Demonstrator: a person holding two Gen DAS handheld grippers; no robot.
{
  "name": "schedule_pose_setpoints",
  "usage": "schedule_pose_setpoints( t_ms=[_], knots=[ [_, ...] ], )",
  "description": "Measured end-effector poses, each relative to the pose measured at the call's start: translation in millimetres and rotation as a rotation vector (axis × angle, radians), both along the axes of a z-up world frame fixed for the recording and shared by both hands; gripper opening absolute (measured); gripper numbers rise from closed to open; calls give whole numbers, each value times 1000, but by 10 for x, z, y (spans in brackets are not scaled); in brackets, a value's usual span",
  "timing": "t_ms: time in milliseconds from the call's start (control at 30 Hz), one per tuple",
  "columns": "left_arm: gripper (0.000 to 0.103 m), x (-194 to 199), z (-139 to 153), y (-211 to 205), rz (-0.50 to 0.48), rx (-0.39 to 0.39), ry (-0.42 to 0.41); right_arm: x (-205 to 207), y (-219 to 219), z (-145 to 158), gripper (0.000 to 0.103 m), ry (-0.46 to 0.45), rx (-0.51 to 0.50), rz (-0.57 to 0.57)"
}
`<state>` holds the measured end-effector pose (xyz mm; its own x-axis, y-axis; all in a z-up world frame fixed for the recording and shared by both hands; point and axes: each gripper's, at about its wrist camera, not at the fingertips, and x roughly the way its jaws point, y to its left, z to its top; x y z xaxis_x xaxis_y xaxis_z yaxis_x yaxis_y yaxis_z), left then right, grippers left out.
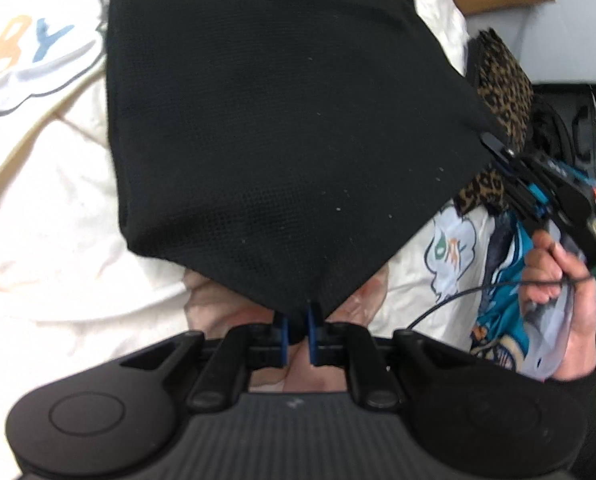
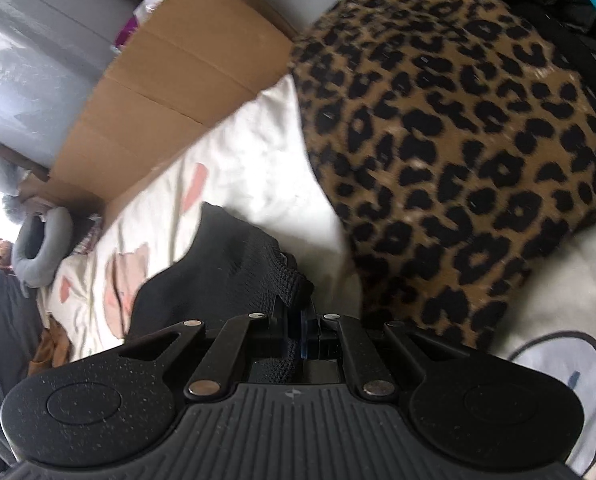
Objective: Fold clothes
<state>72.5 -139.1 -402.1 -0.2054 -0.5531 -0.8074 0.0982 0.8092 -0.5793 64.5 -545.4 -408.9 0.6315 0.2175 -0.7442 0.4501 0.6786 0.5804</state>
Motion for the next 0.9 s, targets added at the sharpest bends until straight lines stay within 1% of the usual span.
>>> schedule_pose_setpoints(
  t_ms=[100, 133, 167, 267, 333, 433, 533, 600, 667, 700, 767, 833, 900],
  knots=[
    [10, -11, -15, 47, -10, -8, -4, 4, -8, -91, 4, 15, 3, -16],
    [6, -30, -26, 58, -21, 2, -4, 5, -11, -120, 5, 20, 5, -22],
    [5, -53, -48, 78, -34, 17, 4, 6, -15, -148, 5, 25, 6, -27],
    [4, -108, -115, 199, -40, 60, 31, -17, -34, -190, 8, 38, 23, -46],
    [4, -111, -133, 286, -30, 80, 31, -55, -39, -182, 11, 45, 20, -48],
    [4, -42, -82, 366, -23, 88, 14, -139, -61, -162, 12, 44, 25, -56],
    [8, 78, 24, 405, -25, 91, -22, -230, -55, -163, 13, 41, 42, -61],
    [14, 181, 117, 415, -33, 97, -53, -292, -31, -175, 13, 38, 59, -62],
    [16, 284, 189, 399, -39, 111, -73, -354, -8, -186, 20, 35, 76, -62],
    [16, 336, 225, 390, -42, 117, -83, -379, 15, -192, 28, 32, 85, -61],
    [16, 438, 314, 342, -55, 120, -122, -420, 78, -204, 30, 25, 105, -55],
    [22, 541, 398, 300, -71, 124, -161, -451, 146, -218, 30, 21, 126, -51],
    [32, 645, 475, 267, -89, 130, -198, -482, 213, -233, 30, 16, 144, -50]
  ],
)
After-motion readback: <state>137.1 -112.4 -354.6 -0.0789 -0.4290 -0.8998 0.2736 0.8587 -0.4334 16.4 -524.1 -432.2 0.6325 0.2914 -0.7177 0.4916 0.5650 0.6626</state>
